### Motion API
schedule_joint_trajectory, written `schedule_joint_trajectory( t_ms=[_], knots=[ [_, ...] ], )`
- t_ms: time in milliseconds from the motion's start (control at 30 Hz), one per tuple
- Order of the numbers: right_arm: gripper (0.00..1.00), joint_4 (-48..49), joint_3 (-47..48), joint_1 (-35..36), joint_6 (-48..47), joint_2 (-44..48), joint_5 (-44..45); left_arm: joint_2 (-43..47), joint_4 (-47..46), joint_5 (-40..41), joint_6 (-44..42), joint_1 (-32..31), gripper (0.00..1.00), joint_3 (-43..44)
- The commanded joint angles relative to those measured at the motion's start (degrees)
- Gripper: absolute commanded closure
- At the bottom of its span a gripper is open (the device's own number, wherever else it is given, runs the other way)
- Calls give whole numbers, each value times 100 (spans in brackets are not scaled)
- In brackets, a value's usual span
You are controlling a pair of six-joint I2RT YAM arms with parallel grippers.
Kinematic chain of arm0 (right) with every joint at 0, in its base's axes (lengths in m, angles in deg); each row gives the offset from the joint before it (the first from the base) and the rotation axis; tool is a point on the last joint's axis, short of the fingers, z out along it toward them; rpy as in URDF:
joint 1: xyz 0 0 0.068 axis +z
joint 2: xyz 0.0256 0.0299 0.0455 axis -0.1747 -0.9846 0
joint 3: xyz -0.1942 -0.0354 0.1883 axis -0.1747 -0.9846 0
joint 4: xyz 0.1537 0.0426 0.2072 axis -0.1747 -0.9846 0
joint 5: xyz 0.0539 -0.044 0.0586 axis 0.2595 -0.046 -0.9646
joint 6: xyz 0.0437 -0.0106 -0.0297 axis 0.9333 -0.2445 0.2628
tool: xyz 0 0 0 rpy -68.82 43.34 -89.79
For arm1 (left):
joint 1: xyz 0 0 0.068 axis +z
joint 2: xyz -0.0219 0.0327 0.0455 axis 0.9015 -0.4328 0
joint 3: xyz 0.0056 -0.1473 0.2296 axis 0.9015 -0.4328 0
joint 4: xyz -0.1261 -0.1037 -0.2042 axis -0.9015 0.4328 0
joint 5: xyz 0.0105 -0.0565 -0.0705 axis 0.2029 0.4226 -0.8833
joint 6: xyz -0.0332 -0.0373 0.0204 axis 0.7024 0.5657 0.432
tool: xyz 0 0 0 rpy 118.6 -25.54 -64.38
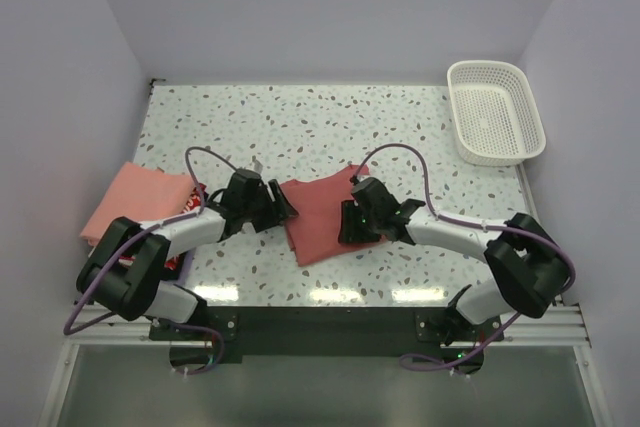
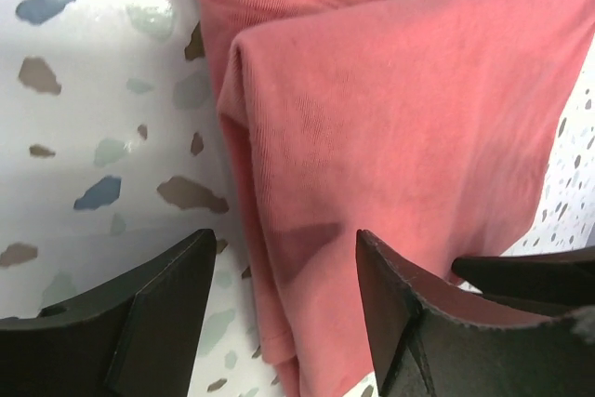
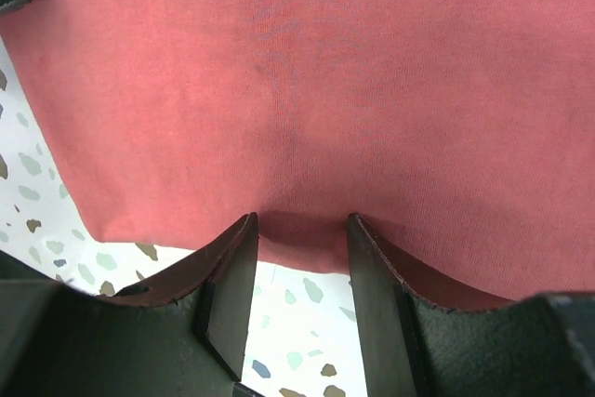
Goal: Fold and stack the t-shirts
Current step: Neatly place the folded tshirt to the corner
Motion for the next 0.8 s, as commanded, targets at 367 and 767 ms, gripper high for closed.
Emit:
schedule_joint_trajectory(
  t_ms=[367, 767],
  knots=[
    [53, -58, 96, 20, 28, 339, 211, -1131, 123, 846, 935, -766, 48, 178],
    [53, -489, 166, 20, 45, 1005, 361, -815, 2951, 2041, 2121, -1013, 100, 1828]
  ],
)
